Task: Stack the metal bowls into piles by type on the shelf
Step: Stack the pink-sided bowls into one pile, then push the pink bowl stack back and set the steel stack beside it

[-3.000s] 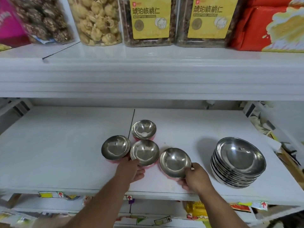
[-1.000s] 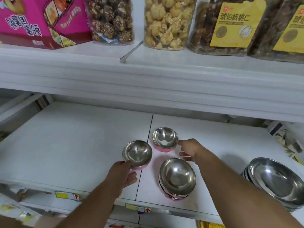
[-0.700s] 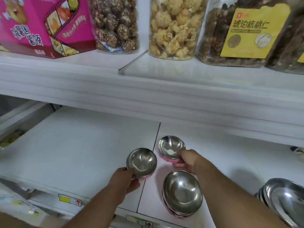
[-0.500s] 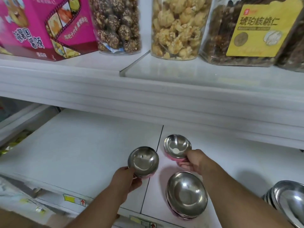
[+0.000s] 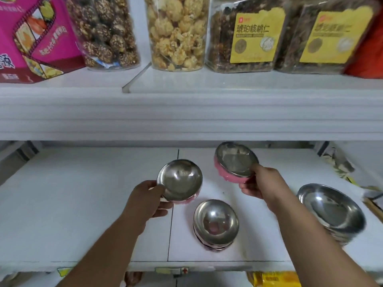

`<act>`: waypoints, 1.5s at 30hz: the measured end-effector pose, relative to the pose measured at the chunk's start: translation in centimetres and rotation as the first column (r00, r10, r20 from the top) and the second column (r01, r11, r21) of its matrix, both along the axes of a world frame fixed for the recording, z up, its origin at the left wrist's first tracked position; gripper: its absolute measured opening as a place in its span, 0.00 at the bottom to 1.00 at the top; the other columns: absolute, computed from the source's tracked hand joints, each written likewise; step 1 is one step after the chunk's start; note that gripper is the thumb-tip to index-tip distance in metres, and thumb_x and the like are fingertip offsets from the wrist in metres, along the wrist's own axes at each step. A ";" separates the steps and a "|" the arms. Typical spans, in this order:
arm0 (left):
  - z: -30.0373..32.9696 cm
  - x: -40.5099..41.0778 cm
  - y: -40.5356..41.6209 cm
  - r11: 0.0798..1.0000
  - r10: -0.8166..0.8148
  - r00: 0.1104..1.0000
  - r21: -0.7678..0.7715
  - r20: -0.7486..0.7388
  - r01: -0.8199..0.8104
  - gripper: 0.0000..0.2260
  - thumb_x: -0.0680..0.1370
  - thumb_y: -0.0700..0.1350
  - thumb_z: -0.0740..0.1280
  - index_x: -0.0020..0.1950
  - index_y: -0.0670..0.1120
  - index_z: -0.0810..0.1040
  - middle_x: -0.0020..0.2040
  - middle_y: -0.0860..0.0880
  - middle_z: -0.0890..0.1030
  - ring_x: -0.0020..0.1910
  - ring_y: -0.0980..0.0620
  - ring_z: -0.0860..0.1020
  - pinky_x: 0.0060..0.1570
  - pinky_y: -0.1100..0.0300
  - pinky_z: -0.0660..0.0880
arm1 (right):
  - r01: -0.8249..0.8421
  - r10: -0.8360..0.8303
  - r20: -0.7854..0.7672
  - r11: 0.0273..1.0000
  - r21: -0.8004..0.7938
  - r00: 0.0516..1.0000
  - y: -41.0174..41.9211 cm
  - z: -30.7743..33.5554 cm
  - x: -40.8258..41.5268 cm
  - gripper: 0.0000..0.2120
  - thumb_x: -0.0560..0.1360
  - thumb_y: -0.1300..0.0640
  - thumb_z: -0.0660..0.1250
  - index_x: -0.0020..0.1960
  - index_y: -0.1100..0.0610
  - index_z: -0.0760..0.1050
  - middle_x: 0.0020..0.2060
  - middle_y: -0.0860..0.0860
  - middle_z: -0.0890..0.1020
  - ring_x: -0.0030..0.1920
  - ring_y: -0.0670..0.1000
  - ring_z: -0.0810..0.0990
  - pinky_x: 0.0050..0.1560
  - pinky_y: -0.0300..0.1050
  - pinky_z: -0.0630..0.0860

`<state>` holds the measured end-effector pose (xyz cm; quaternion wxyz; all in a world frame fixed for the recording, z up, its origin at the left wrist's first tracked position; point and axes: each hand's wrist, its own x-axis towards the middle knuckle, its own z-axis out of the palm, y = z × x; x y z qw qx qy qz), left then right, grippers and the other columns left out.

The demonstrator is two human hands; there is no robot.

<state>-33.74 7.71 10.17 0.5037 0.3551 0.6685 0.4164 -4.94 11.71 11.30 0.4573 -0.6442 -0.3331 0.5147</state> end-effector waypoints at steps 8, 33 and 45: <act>1.5 4.4 -0.8 0.956 -0.293 0.947 -0.051 -0.131 0.289 0.08 0.77 0.39 0.62 0.53 0.43 0.79 0.46 0.40 0.82 0.39 0.42 0.87 0.37 0.52 0.83 | 0.037 -0.043 0.066 0.996 0.077 0.997 -6.0 2.0 1.8 0.14 0.79 0.62 0.58 0.49 0.70 0.79 0.33 0.62 0.83 0.33 0.56 0.81 0.40 0.50 0.85; -3.1 4.7 -2.0 0.918 -0.396 0.896 -0.102 -0.200 0.383 0.13 0.83 0.49 0.59 0.52 0.42 0.79 0.47 0.45 0.79 0.35 0.47 0.83 0.35 0.56 0.82 | -0.167 0.179 0.315 0.984 -0.066 0.932 -9.0 -2.9 -2.7 0.14 0.78 0.49 0.67 0.57 0.58 0.74 0.32 0.57 0.87 0.32 0.55 0.87 0.47 0.58 0.86; -9.2 4.1 -3.6 0.971 -0.203 0.934 -0.064 0.293 0.231 0.19 0.83 0.50 0.61 0.75 0.49 0.70 0.70 0.50 0.74 0.70 0.49 0.72 0.65 0.51 0.74 | 0.055 -0.067 -0.061 0.980 -0.191 0.996 -9.9 -8.1 -3.7 0.24 0.83 0.44 0.57 0.71 0.59 0.73 0.60 0.53 0.80 0.62 0.55 0.79 0.65 0.54 0.77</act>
